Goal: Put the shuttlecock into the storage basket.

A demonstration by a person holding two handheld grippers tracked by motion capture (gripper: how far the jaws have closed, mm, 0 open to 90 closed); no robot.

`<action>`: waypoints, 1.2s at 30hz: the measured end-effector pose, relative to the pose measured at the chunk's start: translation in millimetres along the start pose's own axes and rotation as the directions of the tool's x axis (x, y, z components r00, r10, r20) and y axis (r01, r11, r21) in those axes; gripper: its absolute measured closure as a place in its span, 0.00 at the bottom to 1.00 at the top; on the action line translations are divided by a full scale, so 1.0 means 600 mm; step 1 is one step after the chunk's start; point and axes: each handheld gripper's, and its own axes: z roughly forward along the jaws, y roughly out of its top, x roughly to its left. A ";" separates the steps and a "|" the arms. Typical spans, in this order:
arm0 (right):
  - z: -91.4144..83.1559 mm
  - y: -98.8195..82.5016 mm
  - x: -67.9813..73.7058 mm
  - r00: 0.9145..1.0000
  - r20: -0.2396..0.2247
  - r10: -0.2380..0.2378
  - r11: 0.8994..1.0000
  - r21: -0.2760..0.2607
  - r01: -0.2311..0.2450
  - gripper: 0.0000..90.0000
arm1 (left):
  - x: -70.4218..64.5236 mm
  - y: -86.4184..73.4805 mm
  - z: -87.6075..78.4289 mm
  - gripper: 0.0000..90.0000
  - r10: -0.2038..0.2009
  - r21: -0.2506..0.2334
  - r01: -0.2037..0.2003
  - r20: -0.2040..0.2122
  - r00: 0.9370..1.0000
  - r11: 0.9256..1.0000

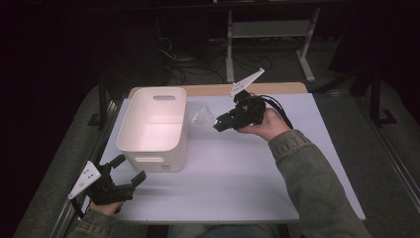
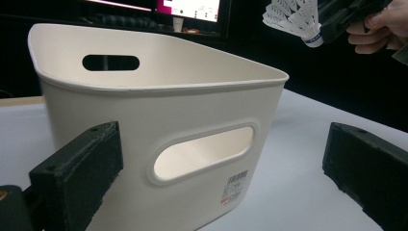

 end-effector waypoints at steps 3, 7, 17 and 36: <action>0.002 0.007 0.002 1.000 -0.002 0.001 1.000 0.009 -0.001 0.71 | 0.000 0.000 0.000 0.00 -0.002 -0.001 0.002 0.000 1.000 1.000; 0.008 0.019 0.003 1.000 -0.006 -0.018 1.000 0.009 0.018 0.71 | 0.000 0.000 -0.001 0.00 0.000 0.007 0.000 -0.003 1.000 1.000; 0.019 0.046 0.011 0.999 -0.018 -0.050 0.999 0.008 0.050 0.71 | 0.000 0.000 -0.001 0.00 0.000 0.005 0.000 0.000 1.000 1.000; 0.047 0.091 0.018 0.994 -0.043 -0.105 0.994 -0.001 0.105 0.71 | 0.000 0.000 -0.001 0.00 -0.009 0.006 0.009 -0.001 1.000 1.000</action>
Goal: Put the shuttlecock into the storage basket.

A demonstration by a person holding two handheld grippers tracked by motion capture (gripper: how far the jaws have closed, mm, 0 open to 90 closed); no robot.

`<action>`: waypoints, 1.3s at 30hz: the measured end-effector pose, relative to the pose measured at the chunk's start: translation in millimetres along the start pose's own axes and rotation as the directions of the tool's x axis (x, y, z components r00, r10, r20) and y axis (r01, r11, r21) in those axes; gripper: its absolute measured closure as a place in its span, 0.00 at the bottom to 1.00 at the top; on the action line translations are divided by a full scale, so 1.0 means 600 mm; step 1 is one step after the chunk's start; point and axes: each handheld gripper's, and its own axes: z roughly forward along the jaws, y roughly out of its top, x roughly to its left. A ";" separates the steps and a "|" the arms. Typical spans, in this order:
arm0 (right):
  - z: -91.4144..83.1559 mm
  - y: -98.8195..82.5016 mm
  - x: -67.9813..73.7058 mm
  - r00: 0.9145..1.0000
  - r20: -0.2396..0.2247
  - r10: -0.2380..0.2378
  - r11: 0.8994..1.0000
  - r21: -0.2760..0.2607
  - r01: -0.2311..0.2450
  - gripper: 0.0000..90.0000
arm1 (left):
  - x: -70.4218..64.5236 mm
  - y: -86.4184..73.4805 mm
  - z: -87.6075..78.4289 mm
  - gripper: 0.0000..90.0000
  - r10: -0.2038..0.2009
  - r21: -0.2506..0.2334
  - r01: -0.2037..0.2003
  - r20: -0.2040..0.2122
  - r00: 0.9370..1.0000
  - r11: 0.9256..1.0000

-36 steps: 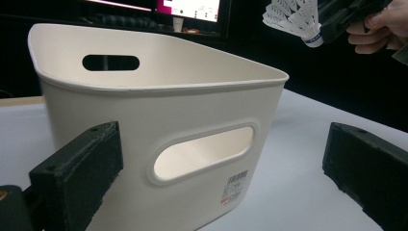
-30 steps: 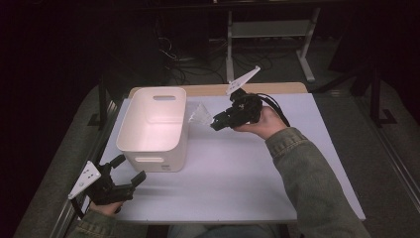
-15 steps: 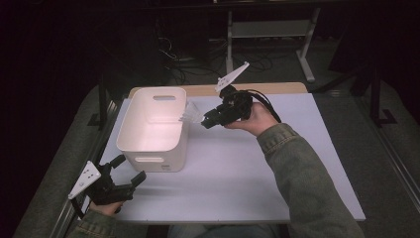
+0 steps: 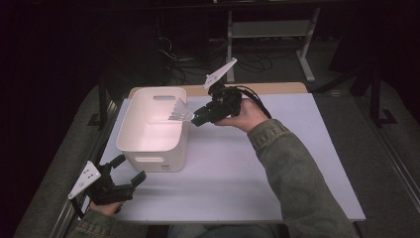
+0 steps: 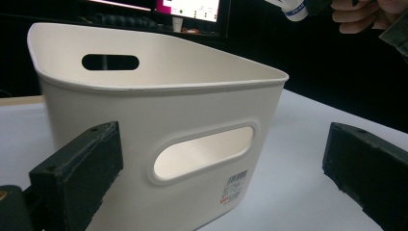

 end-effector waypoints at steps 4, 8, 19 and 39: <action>0.010 0.008 -0.003 1.000 -0.009 -0.002 1.000 -0.002 0.002 0.71 | -0.001 0.000 0.000 0.00 -0.003 -0.004 0.003 0.001 1.000 1.000; 0.018 0.019 -0.004 1.000 -0.011 -0.004 1.000 0.002 0.004 0.71 | 0.000 0.000 0.001 0.00 0.000 -0.008 0.000 0.003 1.000 1.000; 0.031 0.050 0.001 1.000 -0.018 -0.020 1.000 0.014 0.020 0.71 | 0.000 0.000 0.001 0.00 -0.002 -0.010 0.002 0.004 1.000 1.000; 0.086 0.069 0.002 0.998 -0.062 -0.018 0.999 0.029 0.020 0.71 | 0.001 0.000 0.000 0.00 0.001 -0.008 -0.001 0.007 1.000 1.000</action>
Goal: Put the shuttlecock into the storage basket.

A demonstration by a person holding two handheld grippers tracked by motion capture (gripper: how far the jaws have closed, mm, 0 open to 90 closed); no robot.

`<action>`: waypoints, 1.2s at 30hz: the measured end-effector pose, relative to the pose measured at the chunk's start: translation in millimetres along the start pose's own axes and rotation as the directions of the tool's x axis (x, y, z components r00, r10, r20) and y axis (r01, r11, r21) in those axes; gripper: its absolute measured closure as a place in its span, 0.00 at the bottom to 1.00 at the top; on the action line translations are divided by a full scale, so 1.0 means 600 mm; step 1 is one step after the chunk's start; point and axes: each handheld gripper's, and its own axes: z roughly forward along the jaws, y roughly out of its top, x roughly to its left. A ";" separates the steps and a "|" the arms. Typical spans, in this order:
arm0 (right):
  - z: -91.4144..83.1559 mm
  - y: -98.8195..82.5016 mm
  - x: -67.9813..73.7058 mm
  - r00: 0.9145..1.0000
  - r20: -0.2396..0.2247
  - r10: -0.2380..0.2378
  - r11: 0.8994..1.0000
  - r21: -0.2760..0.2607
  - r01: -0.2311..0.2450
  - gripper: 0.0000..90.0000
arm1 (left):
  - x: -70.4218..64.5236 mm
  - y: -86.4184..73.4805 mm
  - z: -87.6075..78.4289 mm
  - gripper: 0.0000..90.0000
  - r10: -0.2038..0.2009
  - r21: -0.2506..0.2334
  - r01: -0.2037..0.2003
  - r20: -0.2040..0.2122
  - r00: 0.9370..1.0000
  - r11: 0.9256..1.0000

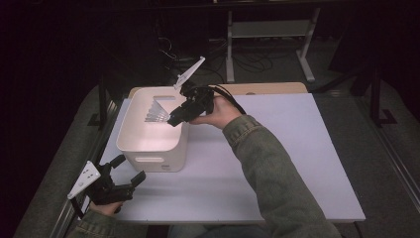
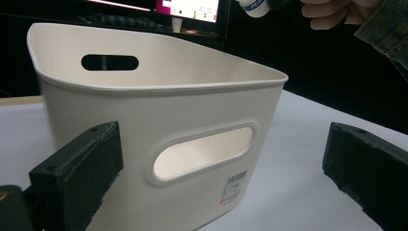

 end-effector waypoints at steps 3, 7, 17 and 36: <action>0.009 0.001 0.000 1.000 -0.013 -0.006 1.000 0.004 0.006 0.71 | 0.000 0.000 0.000 0.00 -0.001 0.000 0.001 -0.001 1.000 1.000; 0.017 0.002 0.001 1.000 -0.018 -0.005 1.000 0.008 0.005 0.71 | 0.000 0.000 0.000 0.00 -0.002 -0.001 0.002 0.000 1.000 1.000; 0.039 0.004 0.000 0.999 -0.038 -0.010 1.000 0.017 0.010 0.71 | 0.000 0.000 0.000 0.00 -0.003 0.000 0.003 0.001 1.000 1.000; 0.077 -0.001 -0.002 0.998 -0.063 -0.004 0.999 0.043 0.006 0.70 | 0.000 0.000 -0.001 0.00 -0.002 0.006 0.002 0.000 1.000 1.000</action>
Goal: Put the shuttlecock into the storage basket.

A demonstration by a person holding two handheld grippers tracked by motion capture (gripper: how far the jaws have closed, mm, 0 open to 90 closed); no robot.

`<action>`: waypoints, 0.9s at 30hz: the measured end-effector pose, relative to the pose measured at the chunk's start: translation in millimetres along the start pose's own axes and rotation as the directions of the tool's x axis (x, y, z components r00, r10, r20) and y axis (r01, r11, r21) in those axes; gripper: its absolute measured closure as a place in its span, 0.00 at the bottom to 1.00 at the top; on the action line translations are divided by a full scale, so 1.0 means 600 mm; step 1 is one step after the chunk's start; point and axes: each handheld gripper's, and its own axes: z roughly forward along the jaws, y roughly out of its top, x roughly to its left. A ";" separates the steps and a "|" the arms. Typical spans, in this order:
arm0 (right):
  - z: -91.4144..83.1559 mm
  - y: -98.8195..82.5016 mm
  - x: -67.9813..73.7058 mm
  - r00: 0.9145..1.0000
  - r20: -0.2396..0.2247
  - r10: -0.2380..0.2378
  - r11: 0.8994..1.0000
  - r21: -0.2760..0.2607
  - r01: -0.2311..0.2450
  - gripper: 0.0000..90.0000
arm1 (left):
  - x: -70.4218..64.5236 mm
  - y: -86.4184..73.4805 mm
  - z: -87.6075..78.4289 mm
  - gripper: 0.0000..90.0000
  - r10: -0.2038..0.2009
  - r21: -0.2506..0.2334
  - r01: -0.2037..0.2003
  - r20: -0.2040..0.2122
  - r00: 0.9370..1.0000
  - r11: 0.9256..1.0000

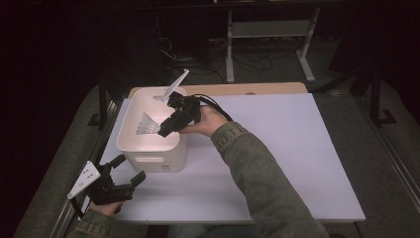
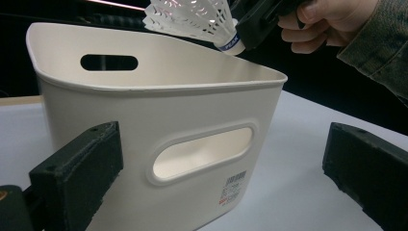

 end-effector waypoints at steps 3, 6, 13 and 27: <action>0.004 -0.002 -0.004 0.999 -0.011 0.042 0.999 0.000 -0.042 0.50 | 0.000 0.000 0.000 0.00 -0.002 0.000 0.002 -0.001 1.000 1.000; 0.004 -0.004 -0.006 0.998 0.000 0.064 0.998 0.012 -0.064 0.39 | 0.000 0.000 0.000 0.00 -0.001 0.000 0.001 0.000 1.000 1.000; -0.018 -0.004 -0.002 0.999 0.015 0.051 0.998 -0.045 -0.050 0.14 | 0.000 0.000 0.001 0.00 -0.001 -0.006 0.001 0.002 1.000 1.000; -0.065 -0.012 0.012 0.995 0.092 0.047 0.989 -0.147 -0.033 0.00 | -0.001 0.000 0.000 0.00 -0.001 -0.007 0.001 0.001 1.000 1.000</action>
